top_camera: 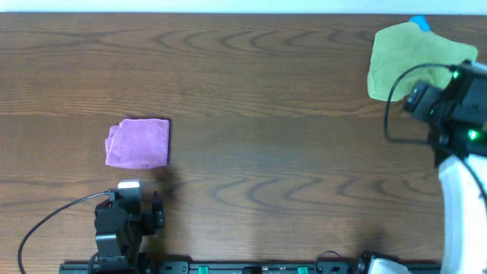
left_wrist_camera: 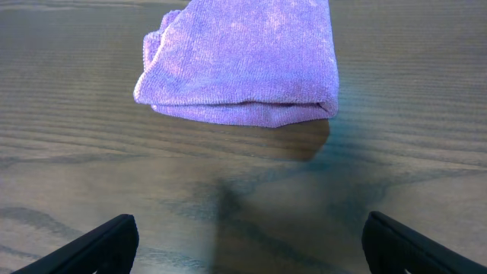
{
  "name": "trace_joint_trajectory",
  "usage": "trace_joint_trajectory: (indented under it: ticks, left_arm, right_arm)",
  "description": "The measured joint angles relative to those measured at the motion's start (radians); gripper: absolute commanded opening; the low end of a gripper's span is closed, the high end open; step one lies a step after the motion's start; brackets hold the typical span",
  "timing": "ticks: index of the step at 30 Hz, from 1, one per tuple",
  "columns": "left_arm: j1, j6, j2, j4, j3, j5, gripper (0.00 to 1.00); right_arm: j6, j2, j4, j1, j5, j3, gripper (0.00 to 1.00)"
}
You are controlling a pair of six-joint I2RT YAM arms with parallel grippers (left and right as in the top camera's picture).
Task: Fold the cloth
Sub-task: 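Move the right gripper toward the lime-green cloth at top right, then lower the right gripper onto the green cloth and grasp its edge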
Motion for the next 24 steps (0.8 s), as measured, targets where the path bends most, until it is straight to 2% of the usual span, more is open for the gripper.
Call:
trace_joint_trajectory:
  ticks: [6,17,24]
  left_arm:
    - [0.000,0.000,0.000,0.000,0.000,0.000,0.96]
    - [0.000,0.000,0.000,0.000,0.000,0.000,0.95]
    - [0.000,0.000,0.000,0.000,0.000,0.000,0.95]
  right_arm:
    - [0.002,0.150,0.116,-0.024,0.001,0.083,0.99]
    - [0.002,0.176,0.136,-0.024,-0.029,0.083,0.99]
    - [0.019,0.201,0.229,-0.029,-0.041,0.089,0.99]
